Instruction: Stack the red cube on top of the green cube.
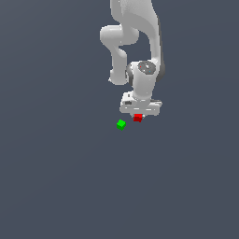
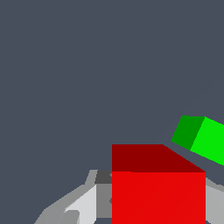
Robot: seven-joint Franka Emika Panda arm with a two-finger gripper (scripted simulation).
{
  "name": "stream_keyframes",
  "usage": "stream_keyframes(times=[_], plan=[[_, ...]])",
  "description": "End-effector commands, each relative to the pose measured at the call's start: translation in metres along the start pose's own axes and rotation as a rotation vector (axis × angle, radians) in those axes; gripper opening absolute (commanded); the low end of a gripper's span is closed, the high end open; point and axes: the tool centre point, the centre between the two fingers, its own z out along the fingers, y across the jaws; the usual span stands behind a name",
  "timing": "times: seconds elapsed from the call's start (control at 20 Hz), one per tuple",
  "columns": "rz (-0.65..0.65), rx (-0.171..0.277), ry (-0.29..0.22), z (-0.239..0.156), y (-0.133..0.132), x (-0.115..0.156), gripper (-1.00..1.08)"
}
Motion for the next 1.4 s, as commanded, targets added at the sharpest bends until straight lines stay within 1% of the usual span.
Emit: stream_keyframes(times=[0.0,0.3,0.5,0.65,0.85,1.15,1.35], plan=[[0.000,0.000,0.000,-0.012,0.000,0.000,-1.00],[0.000,0.000,0.000,-0.026,0.000,0.001,-1.00],[0.000,0.000,0.000,-0.025,0.000,0.001,-1.00],[0.000,0.000,0.000,-0.022,0.005,0.002,-1.00],[0.000,0.000,0.000,-0.012,0.022,0.003,-1.00],[0.001,-0.001,0.000,0.013,0.062,0.008,-1.00],[0.001,-0.001,0.000,0.026,0.082,0.012,-1.00]])
